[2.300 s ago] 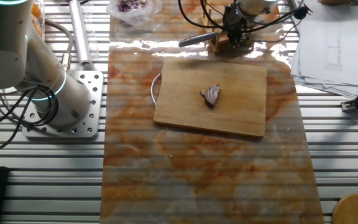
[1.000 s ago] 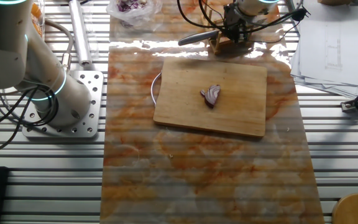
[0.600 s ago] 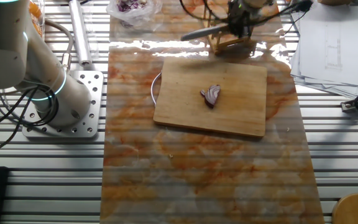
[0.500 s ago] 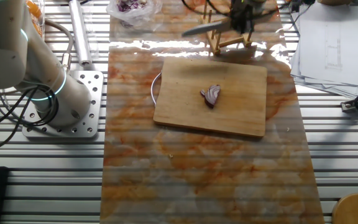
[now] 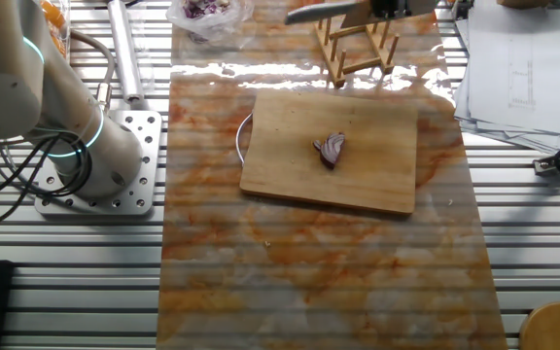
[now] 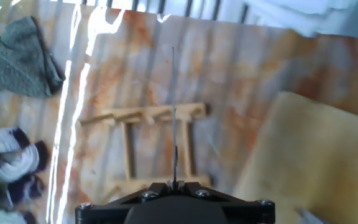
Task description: Chop the onions
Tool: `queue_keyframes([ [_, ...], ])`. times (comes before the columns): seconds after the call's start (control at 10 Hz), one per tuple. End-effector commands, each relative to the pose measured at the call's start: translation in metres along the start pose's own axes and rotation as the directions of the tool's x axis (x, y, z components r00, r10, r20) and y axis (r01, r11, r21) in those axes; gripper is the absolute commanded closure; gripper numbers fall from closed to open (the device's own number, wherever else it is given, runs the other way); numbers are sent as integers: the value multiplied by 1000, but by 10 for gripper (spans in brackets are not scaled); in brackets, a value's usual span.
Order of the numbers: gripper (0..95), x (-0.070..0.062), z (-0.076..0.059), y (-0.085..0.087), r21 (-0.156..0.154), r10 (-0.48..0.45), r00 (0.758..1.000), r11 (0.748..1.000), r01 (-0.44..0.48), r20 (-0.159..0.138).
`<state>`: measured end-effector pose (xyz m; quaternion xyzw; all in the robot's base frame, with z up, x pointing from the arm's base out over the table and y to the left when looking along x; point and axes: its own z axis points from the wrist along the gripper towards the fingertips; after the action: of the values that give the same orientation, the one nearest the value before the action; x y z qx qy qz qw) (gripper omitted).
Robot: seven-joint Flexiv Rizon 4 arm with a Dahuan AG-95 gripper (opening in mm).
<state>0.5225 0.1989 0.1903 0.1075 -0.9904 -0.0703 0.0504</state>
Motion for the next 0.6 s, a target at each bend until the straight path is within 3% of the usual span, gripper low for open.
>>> queue_keyframes([
  [0.1,950,16,-18,-43,67,41,999,997,-41,-7],
  [0.3,950,34,-16,-89,85,80,997,993,-79,-19],
  [0.6,950,62,-5,-126,114,68,997,991,-65,-22],
])
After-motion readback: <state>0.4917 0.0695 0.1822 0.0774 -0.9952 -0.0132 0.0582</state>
